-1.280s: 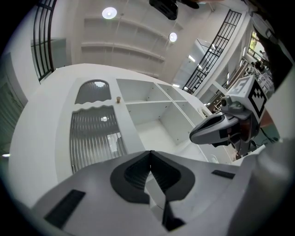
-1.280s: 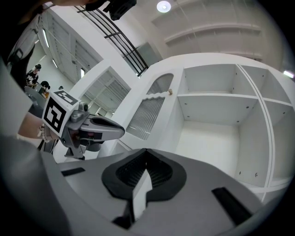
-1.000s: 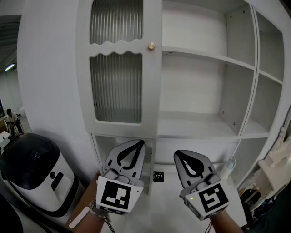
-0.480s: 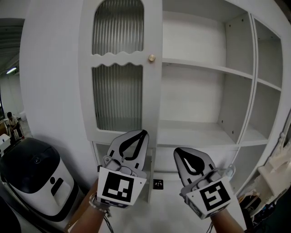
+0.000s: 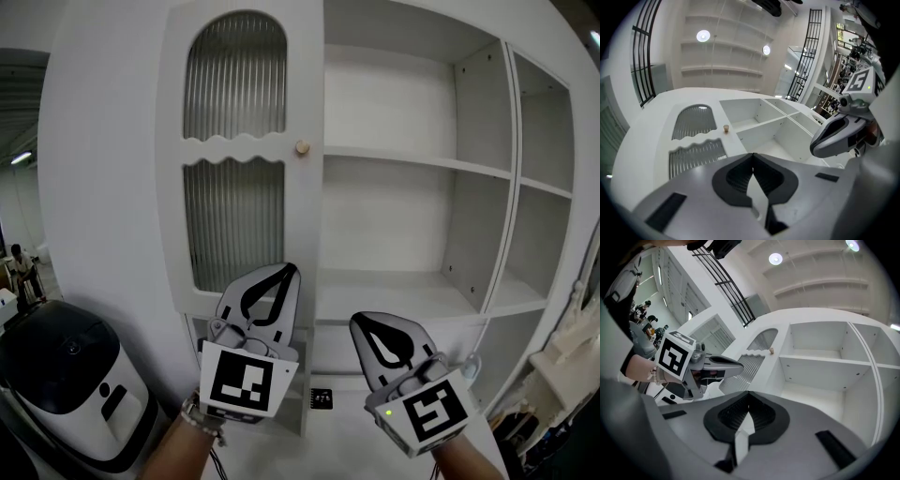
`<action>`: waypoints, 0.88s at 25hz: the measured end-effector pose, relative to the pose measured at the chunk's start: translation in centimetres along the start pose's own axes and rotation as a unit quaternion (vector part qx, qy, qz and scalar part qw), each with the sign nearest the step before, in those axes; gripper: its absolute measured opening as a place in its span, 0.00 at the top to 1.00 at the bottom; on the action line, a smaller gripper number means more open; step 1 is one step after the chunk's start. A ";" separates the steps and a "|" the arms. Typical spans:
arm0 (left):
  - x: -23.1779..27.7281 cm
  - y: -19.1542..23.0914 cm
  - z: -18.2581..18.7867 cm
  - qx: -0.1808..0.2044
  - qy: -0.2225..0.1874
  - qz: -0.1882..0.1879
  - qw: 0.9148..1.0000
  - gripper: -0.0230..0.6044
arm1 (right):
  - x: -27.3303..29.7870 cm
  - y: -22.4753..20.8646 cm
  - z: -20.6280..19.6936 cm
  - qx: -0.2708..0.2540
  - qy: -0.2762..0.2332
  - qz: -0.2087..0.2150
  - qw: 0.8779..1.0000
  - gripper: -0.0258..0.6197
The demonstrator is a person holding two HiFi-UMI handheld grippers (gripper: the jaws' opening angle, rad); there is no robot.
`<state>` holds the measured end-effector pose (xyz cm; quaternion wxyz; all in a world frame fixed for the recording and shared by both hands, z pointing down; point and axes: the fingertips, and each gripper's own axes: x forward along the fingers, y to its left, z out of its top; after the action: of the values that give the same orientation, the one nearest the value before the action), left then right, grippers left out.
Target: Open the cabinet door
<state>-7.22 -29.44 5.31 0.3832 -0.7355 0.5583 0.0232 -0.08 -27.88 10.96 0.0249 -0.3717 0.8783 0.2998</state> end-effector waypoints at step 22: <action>6.1 4.7 4.0 0.044 -0.047 0.020 0.998 0.89 | 1.7 -1.9 2.5 -0.019 -0.025 -0.004 1.000 0.96</action>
<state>-7.32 -32.36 -2.86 0.4405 -0.7048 0.5545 0.0412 -0.50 -28.67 7.43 0.0407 -0.3677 0.8704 0.3249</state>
